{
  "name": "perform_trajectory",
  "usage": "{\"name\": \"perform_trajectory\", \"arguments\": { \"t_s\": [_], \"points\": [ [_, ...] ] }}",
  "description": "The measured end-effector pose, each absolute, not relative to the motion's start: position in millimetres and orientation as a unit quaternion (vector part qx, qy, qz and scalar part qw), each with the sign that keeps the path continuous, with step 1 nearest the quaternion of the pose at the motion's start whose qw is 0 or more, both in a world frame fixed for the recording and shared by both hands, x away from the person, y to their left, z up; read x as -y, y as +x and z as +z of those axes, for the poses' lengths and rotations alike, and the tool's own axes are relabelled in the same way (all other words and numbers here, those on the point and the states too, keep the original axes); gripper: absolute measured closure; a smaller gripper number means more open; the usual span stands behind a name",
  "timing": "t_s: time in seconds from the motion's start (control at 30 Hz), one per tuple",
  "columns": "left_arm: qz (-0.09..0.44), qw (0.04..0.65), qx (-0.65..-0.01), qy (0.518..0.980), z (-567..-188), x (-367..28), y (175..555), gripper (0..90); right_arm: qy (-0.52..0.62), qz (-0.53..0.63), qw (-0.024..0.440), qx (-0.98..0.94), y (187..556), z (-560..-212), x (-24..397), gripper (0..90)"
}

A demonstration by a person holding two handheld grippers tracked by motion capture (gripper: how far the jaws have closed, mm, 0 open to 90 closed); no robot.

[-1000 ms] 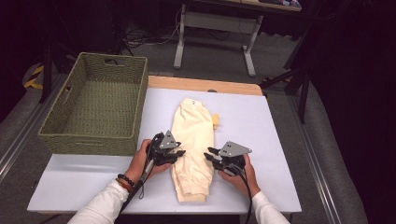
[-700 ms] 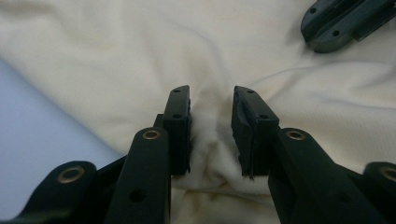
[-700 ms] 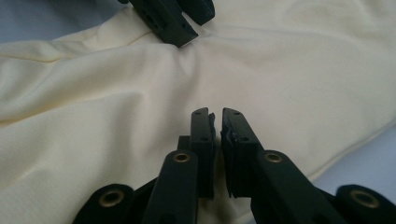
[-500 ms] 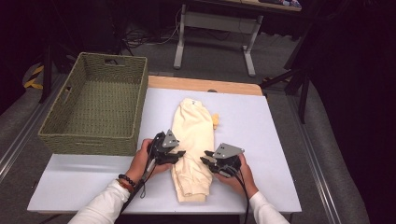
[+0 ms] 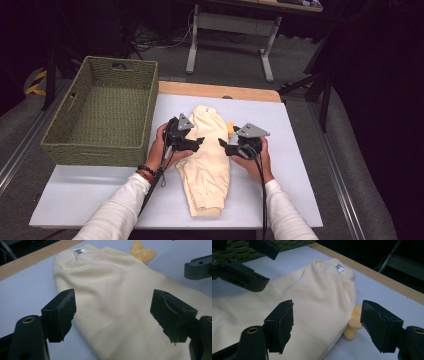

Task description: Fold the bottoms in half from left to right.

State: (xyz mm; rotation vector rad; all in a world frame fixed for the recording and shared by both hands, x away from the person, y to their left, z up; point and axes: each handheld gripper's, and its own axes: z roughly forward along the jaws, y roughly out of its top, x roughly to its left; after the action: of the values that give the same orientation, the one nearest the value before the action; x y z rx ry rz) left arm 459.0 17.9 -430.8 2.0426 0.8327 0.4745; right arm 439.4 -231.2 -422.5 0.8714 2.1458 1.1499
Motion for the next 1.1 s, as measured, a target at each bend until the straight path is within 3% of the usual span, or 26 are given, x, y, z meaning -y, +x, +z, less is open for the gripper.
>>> {"name": "perform_trajectory", "arguments": {
  "t_s": [0.13, 0.4, 0.77, 0.97, 1.1],
  "points": [
    [0.208, 0.433, -0.346, 0.806, -430.2, -15.2, 467.5, 20.4, 0.346, 0.422, 0.261, -0.796, 460.3, -422.2, 230.1, 23.6],
    [0.189, 0.409, -0.383, 0.807, -440.9, -9.7, 497.8, 27.5, 0.381, 0.403, 0.234, -0.799, 496.8, -425.2, 221.6, 27.5],
    [0.139, 0.388, -0.424, 0.806, -461.5, -12.4, 526.8, 31.8, 0.42, 0.369, 0.205, -0.803, 530.7, -445.8, 218.1, 40.7],
    [0.126, 0.384, -0.407, 0.82, -462.8, -6.8, 527.4, 49.8, 0.427, 0.366, 0.168, -0.81, 542.7, -457.0, 217.7, 41.8],
    [0.12, 0.383, -0.398, 0.825, -461.8, -7.1, 527.6, 61.7, 0.43, 0.375, 0.151, -0.807, 543.2, -458.0, 215.5, 54.0]
  ]
}}
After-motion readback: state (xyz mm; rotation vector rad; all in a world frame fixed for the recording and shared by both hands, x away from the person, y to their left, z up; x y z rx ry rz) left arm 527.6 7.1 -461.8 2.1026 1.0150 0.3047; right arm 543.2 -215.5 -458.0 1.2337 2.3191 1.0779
